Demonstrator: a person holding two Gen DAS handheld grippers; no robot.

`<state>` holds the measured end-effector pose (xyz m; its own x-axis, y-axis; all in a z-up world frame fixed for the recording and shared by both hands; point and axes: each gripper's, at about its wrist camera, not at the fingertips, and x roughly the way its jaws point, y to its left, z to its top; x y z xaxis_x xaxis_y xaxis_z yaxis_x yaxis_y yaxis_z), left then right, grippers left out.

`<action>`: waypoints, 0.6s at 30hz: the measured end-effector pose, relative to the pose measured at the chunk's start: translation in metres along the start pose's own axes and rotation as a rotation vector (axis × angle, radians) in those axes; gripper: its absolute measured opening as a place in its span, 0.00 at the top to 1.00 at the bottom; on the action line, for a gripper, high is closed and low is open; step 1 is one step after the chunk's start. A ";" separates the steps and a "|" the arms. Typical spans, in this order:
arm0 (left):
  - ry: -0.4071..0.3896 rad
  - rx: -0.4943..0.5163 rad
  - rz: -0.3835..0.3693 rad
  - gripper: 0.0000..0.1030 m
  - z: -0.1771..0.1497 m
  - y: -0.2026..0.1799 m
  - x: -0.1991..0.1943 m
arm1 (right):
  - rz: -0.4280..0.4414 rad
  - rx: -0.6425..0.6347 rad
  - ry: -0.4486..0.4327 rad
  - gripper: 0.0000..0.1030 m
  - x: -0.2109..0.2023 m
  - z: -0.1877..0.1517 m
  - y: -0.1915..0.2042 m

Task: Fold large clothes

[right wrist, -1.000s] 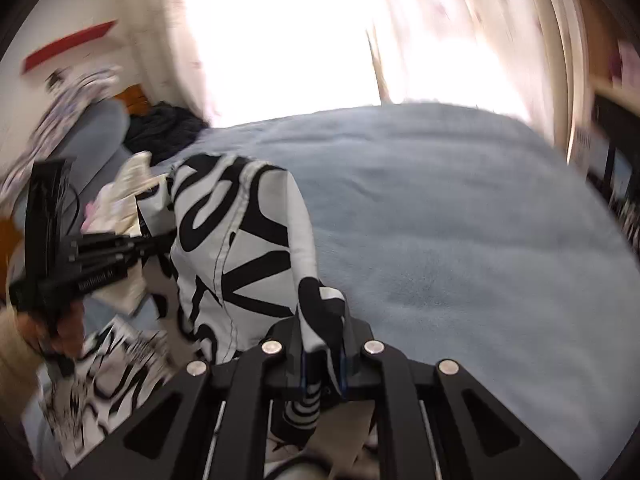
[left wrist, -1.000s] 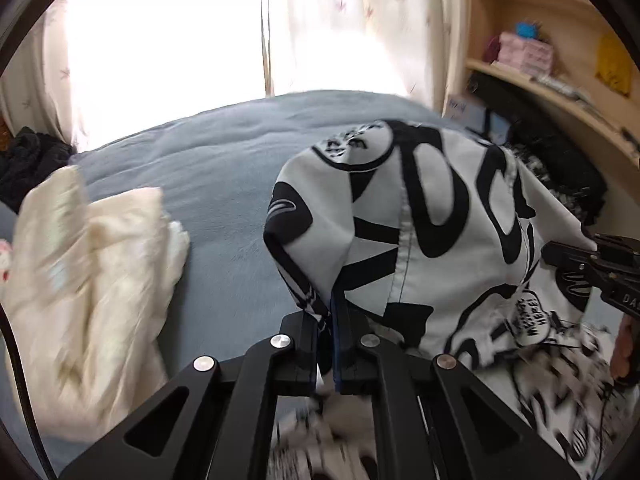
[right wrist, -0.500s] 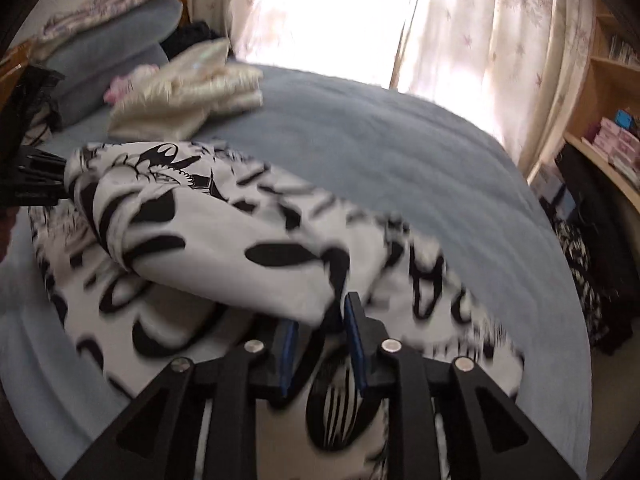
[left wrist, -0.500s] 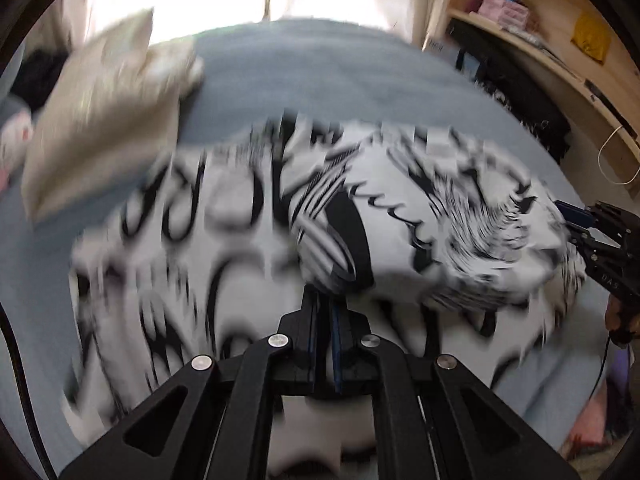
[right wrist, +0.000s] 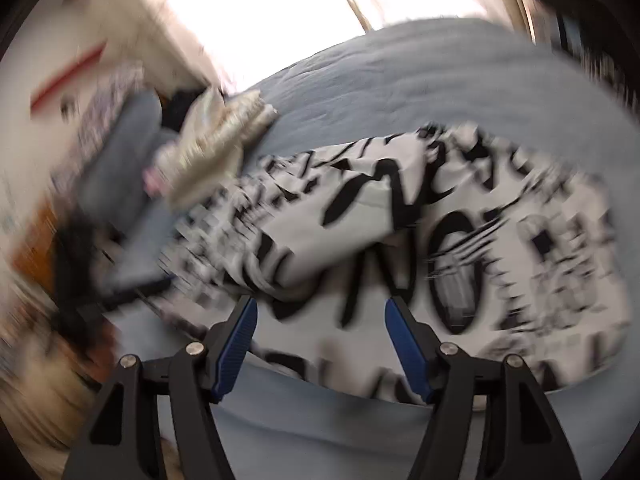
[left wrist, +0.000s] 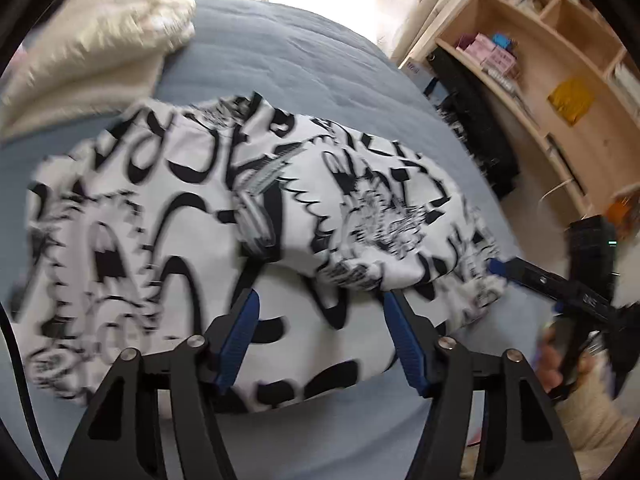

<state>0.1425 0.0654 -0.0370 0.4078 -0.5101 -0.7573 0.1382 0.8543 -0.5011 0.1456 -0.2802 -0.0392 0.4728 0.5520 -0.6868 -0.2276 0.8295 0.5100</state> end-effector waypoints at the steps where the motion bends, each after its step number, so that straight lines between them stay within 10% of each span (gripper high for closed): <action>1: 0.011 -0.031 -0.038 0.38 0.005 0.002 0.010 | 0.051 0.067 0.004 0.35 0.006 0.006 -0.006; 9: 0.009 -0.240 -0.103 0.40 0.027 0.016 0.067 | 0.169 0.406 -0.006 0.34 0.065 0.044 -0.050; 10: -0.009 -0.254 -0.092 0.60 0.030 0.017 0.069 | 0.152 0.407 -0.024 0.35 0.069 0.047 -0.052; 13: -0.047 -0.264 -0.043 0.91 0.038 0.011 0.067 | 0.083 0.315 -0.032 0.89 0.072 0.055 -0.039; 18: -0.095 -0.146 0.065 0.94 0.023 -0.020 0.043 | 0.075 0.170 -0.061 0.95 0.052 0.045 -0.004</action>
<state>0.1779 0.0292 -0.0498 0.4960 -0.4370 -0.7504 -0.0211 0.8578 -0.5135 0.2094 -0.2591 -0.0536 0.5117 0.6016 -0.6134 -0.1198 0.7569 0.6425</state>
